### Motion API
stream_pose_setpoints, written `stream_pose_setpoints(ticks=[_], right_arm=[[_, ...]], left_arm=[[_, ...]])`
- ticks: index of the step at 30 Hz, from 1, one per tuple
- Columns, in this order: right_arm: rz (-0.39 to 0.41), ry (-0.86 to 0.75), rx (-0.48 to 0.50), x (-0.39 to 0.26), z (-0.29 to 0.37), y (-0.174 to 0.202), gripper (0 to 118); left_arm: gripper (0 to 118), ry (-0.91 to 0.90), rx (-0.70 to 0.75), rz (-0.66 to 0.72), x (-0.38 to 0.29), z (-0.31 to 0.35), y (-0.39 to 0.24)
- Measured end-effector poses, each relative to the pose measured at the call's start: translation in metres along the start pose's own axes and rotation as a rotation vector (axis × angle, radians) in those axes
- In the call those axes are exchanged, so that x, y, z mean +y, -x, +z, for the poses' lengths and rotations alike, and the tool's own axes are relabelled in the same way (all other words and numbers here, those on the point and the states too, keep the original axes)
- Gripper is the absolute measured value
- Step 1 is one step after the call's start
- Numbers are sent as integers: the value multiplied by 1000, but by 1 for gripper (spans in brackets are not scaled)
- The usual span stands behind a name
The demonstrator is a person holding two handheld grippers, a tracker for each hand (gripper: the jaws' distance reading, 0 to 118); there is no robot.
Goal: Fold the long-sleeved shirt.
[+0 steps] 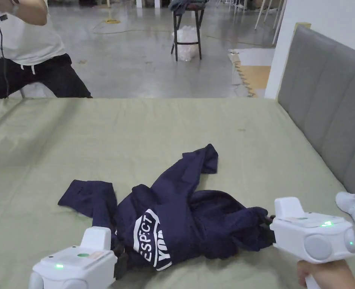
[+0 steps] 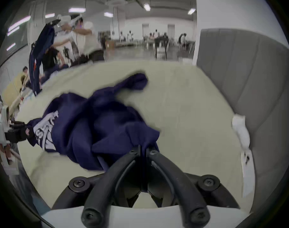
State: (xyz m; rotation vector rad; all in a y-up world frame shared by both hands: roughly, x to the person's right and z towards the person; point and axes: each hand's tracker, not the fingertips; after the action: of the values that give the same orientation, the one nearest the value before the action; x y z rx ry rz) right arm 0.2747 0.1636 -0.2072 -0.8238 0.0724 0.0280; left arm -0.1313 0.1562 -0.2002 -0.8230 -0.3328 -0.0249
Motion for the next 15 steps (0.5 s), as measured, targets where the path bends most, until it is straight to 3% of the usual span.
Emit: stream_pose_setpoints(ticks=[3,5,9,10,11,12,13,15], right_arm=[[25,159,-2,-37,-34,3,5],[-3,167,-2,-47,-47,4,6],[-18,73,-35,-28,-21,5,38],[-9,21,-49,-25,-8,5,83],[-16,-33,-41,-24,10,6,113],[-42,-100,-14,-24,32,4,118],[-52,-131,-49,-26,50,8,115],[-84,-126,-41,-35,80,15,114]], left_arm=[[15,41,16,15,-26,-23,5],[19,29,-5,48,-26,-29,10],[54,-34,-50,57,-8,-10,14],[90,-47,-53,57,-3,-2,11],[109,-63,-55,59,1,9,10],[109,-136,-66,69,3,27,8],[102,-159,-60,90,4,42,8],[80,-160,-59,110,-2,67,4]])
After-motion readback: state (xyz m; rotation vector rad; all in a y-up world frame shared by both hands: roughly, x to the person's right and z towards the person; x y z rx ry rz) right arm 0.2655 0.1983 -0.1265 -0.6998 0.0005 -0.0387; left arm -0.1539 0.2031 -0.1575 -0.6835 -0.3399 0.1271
